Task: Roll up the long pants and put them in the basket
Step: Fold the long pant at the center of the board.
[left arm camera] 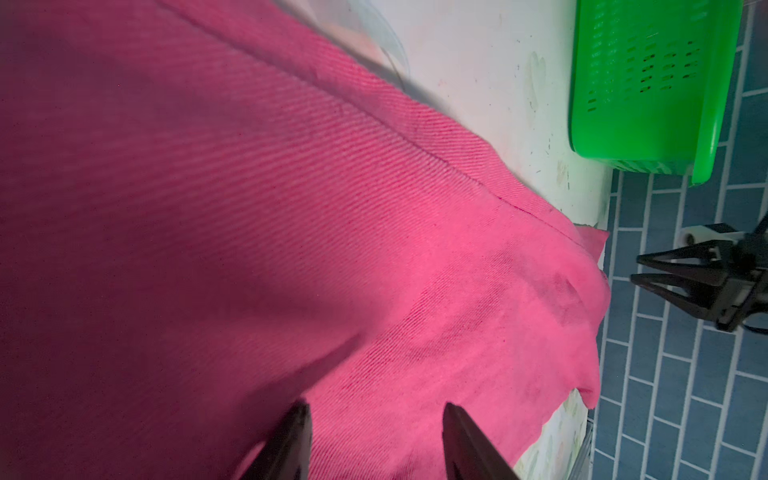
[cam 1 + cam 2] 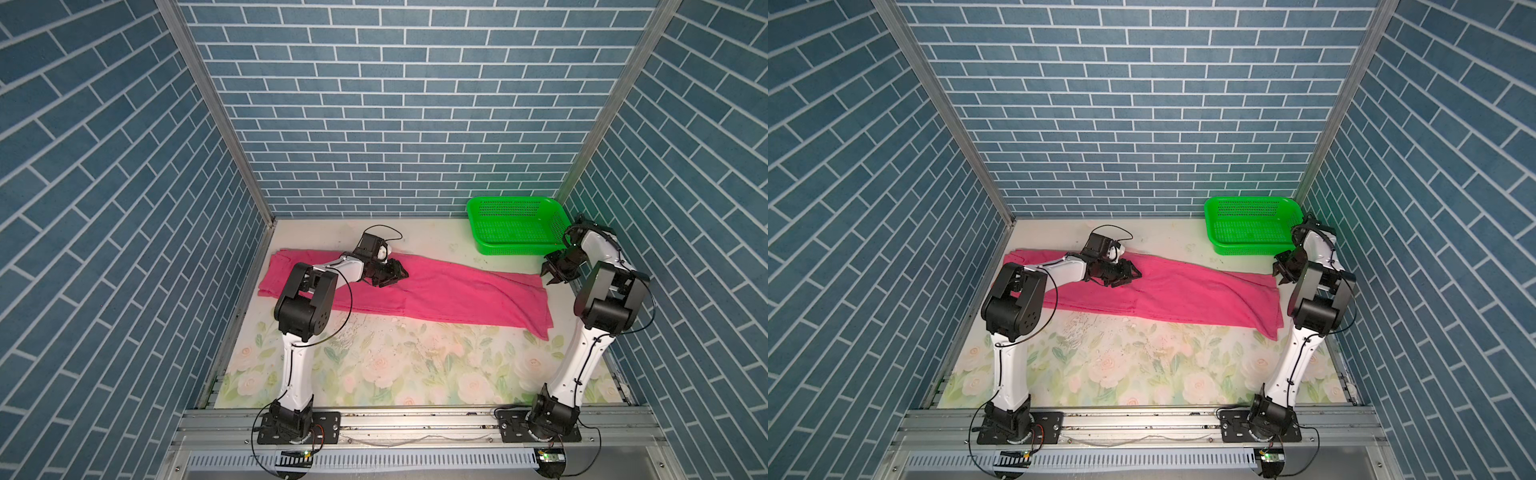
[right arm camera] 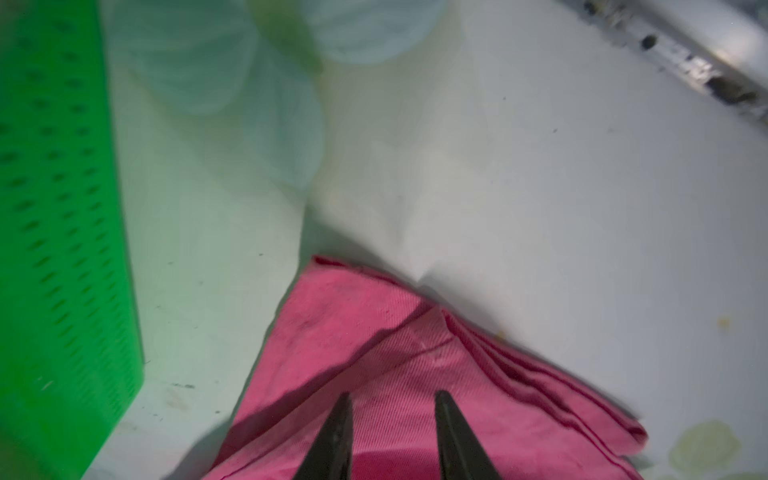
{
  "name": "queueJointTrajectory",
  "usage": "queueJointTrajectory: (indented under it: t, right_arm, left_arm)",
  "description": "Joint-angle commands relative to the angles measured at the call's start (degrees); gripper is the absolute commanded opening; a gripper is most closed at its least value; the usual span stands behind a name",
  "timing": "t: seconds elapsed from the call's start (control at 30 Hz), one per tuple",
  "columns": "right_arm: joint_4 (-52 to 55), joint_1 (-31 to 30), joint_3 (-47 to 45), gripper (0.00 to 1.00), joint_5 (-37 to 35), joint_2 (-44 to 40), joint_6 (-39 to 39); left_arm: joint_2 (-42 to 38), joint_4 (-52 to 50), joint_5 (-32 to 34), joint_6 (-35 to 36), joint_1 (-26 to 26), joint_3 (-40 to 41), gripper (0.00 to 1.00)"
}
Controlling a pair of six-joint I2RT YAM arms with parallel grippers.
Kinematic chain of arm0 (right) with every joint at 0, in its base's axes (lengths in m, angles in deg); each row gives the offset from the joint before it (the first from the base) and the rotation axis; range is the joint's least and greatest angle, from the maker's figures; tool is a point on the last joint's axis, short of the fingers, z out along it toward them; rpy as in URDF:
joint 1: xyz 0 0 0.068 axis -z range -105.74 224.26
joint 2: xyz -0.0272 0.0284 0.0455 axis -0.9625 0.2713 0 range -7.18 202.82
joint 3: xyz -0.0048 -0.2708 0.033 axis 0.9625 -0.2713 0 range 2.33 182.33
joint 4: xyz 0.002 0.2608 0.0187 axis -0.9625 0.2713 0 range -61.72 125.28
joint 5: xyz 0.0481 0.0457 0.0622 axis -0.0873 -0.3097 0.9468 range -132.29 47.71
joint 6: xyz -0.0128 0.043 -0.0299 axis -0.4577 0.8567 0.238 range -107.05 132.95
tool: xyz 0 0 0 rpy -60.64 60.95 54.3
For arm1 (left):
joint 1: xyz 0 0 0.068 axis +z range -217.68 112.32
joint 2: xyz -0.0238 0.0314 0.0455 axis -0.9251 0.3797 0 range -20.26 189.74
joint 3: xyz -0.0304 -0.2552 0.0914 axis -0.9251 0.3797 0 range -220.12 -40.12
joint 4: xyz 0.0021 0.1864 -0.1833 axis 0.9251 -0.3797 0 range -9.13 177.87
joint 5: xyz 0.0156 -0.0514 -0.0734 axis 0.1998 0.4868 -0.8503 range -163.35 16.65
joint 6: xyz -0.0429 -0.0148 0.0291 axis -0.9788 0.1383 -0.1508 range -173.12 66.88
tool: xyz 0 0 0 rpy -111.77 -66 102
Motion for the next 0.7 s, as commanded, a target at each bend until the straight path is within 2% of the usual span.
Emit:
queueJointTrajectory:
  t: [0.0, 0.37, 0.67]
  right_arm:
    - [-1.2, 0.1, -2.2, 0.34, 2.2, -1.0, 3.6]
    - [-3.3, 0.0, -7.5, 0.32, 0.2, -3.3, 4.8]
    - [-6.1, -0.1, -7.2, 0.29, -1.6, -1.6, 5.8]
  left_arm:
    - [0.8, -3.1, 3.5, 1.3, 1.5, 2.4, 0.55]
    - [0.5, -3.4, 3.5, 2.3, 2.2, 3.4, 0.55]
    - [0.2, -3.6, 3.3, 2.6, 2.4, 4.1, 0.55]
